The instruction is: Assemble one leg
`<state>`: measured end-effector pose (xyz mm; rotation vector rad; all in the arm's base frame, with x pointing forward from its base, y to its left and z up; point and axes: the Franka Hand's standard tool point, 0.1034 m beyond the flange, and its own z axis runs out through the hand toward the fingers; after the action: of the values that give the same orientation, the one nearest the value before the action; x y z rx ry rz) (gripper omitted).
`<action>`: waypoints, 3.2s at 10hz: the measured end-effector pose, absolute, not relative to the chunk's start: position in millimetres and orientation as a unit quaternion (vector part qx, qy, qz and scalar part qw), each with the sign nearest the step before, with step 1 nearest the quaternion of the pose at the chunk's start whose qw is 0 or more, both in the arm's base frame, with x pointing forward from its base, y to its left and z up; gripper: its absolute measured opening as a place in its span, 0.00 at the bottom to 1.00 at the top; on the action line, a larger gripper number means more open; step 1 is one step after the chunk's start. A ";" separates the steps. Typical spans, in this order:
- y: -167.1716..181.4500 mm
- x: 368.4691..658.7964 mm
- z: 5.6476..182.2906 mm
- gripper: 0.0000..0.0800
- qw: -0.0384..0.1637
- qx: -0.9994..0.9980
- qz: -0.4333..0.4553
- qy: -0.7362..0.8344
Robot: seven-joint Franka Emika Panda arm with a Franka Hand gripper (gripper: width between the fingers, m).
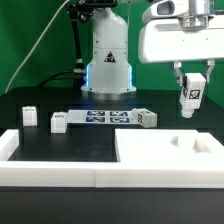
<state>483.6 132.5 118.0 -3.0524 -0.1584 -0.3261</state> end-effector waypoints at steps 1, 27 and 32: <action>132.8 483.8 118.2 0.37 0.034 -0.992 -0.107 -0.052; 124.9 626.3 95.6 0.37 0.031 -0.972 -0.174 -0.157; 122.8 620.7 87.3 0.37 0.032 -0.963 -0.219 -0.152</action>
Offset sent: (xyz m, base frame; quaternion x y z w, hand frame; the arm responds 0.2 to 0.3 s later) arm 0.0663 0.0097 0.0048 0.0103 0.0382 -0.0767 0.9963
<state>620.7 122.8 87.3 -2.9664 -0.4695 -0.6730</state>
